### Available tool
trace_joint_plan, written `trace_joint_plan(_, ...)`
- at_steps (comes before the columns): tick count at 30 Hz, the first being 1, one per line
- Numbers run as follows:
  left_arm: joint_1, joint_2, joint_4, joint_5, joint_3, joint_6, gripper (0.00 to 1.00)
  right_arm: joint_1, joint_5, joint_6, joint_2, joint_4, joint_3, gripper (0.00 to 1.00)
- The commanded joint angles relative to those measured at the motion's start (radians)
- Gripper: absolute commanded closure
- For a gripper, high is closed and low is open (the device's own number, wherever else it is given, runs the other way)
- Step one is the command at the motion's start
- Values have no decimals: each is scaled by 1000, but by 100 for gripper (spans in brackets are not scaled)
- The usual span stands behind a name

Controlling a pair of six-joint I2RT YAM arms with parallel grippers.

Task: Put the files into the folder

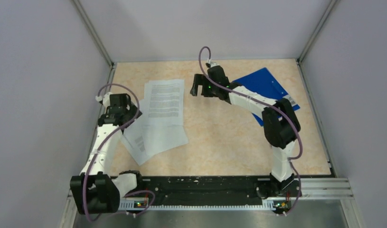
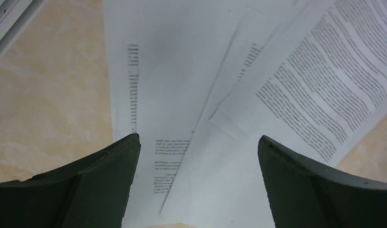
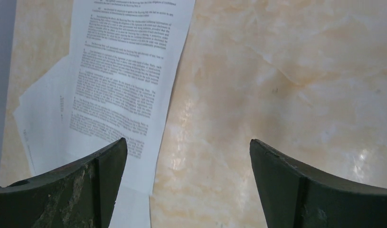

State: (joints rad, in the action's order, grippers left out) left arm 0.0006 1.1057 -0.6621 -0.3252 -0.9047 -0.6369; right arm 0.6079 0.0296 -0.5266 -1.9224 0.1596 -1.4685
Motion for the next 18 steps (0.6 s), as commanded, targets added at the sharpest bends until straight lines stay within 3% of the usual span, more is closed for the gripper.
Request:
trace_joint_plan(1,183,-11,118,164,98,-65,2,6,57,26,-158,-23,-185,1)
trace_joint_plan(8,410,-42,328,318,264,-96,2,7,75,53,-364,9,-434,1)
trace_joint_plan(12,470,-15,407,412,315,-109,2,7,77,50,-457,50,-550,1)
trace_joint_plan(18,507,19,505,467,362,-142,2,10,76,53,-517,43,-594,1)
